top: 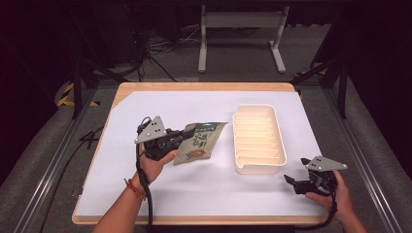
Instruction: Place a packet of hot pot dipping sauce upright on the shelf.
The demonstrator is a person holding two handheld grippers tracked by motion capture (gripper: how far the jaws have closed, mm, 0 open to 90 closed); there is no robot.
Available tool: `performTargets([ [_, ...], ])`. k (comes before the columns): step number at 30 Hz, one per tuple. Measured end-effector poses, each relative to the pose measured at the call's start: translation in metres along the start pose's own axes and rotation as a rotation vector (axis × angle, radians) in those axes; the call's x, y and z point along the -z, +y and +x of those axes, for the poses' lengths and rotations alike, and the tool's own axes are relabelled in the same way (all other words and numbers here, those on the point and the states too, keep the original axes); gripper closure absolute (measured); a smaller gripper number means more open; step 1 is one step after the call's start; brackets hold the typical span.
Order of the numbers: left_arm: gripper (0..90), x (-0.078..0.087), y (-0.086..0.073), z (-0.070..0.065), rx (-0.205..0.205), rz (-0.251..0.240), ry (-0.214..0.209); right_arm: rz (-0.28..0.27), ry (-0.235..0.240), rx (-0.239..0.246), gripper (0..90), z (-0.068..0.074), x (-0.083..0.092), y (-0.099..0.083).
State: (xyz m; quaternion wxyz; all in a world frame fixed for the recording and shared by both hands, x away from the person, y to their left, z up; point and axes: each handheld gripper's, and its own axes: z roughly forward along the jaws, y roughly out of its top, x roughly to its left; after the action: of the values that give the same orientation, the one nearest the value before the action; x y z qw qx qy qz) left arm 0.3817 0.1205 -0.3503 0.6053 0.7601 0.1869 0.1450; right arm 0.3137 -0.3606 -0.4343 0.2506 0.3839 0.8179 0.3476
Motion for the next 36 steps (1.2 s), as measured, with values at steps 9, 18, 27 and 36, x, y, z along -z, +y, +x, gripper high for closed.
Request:
performTargets([
  [9, 89.8, -0.018, 0.017, -0.004, -0.021, -0.026, -0.032, -0.005, 0.001, 0.0, 12.9, -0.001, 0.001, 0.0],
  [18, 89.8, -0.033, 0.036, -0.006, -0.027, -0.065, -0.061, -0.002, 0.001, -0.004, 12.9, -0.001, 0.0, -0.001],
  [27, 89.8, -0.055, 0.053, -0.017, -0.043, -0.108, -0.112, -0.002, 0.002, -0.006, 12.9, -0.001, 0.0, -0.001],
  [36, 89.8, -0.09, 0.055, -0.029, -0.027, -0.129, -0.173, 0.006, 0.001, -0.002, 12.9, -0.001, 0.0, -0.002],
])
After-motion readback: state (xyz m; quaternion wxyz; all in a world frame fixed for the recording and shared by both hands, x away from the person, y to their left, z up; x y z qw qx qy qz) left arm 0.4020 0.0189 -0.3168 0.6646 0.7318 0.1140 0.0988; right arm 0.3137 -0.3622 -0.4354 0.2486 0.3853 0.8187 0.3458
